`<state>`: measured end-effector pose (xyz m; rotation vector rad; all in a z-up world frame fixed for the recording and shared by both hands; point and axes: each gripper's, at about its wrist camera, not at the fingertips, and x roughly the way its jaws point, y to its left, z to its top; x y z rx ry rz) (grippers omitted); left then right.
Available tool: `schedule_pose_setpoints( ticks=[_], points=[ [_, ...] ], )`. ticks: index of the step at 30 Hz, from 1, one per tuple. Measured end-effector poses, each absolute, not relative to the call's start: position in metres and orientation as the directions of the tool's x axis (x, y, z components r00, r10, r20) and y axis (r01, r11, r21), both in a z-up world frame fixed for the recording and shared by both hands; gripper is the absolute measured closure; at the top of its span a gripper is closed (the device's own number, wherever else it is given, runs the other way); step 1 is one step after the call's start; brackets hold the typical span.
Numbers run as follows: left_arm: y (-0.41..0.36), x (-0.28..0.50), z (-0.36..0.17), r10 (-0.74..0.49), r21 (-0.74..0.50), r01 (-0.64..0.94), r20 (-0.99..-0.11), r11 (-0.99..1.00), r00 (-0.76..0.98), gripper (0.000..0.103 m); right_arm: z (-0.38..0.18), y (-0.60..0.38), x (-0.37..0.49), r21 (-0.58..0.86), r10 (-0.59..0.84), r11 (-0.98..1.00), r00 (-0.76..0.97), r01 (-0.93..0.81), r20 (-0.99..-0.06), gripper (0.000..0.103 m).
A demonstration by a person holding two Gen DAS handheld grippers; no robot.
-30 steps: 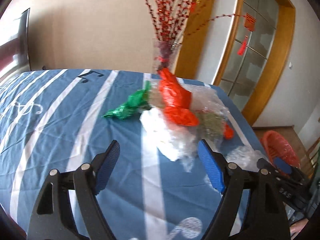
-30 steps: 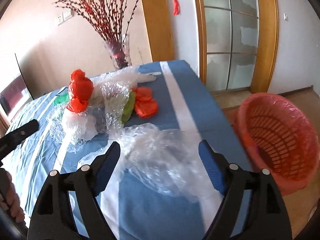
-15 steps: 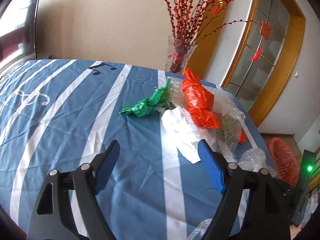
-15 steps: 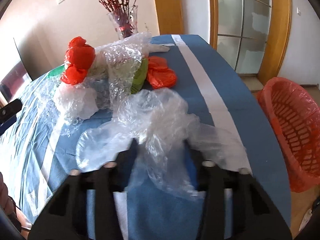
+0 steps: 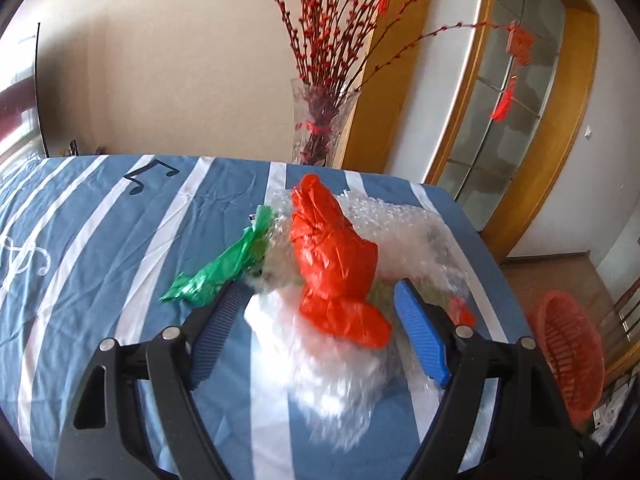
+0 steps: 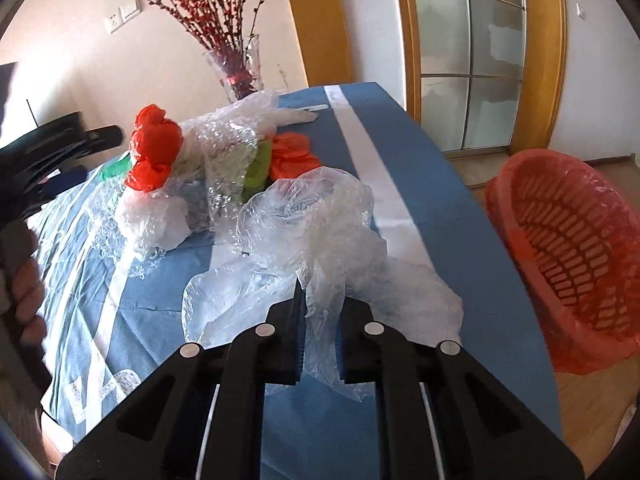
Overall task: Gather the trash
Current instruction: 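Grasp the clear plastic bag with the right tool while the left grasps a red bag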
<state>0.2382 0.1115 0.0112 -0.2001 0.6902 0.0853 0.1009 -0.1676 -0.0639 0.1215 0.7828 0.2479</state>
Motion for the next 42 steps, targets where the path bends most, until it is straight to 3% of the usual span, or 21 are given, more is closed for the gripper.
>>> schedule_pose_setpoints(
  ticks=[9, 12, 17, 19, 42],
  points=[
    [0.110, 0.275, -0.014, -0.009, -0.165, -0.156, -0.714, 0.974, 0.700, 0.039, -0.070, -0.174, 0.105, 0.220, 0.279, 0.960, 0.668, -0.174, -0.690, 0.091],
    [0.105, 0.279, -0.016, -0.016, -0.163, -0.146, -0.717, 0.976, 0.697, 0.045, -0.073, -0.174, 0.107, 0.224, 0.281, 0.959, 0.664, -0.172, -0.693, 0.091],
    [0.101, 0.285, -0.019, -0.044, -0.178, -0.122, -0.721, 0.976, 0.692, 0.065, -0.075, -0.177, 0.109, 0.230, 0.281, 0.959, 0.662, -0.166, -0.695, 0.091],
    [0.100, 0.283, -0.019, -0.057, -0.186, -0.108, -0.711, 0.977, 0.700, 0.067, -0.075, -0.178, 0.108, 0.230, 0.278, 0.960, 0.663, -0.161, -0.695, 0.091],
    [0.047, 0.212, 0.035, -0.247, -0.242, 0.122, -0.598, 0.963, 0.763, 0.068, -0.028, -0.222, 0.077, 0.205, 0.189, 0.975, 0.793, -0.083, -0.579, 0.091]
  ],
)
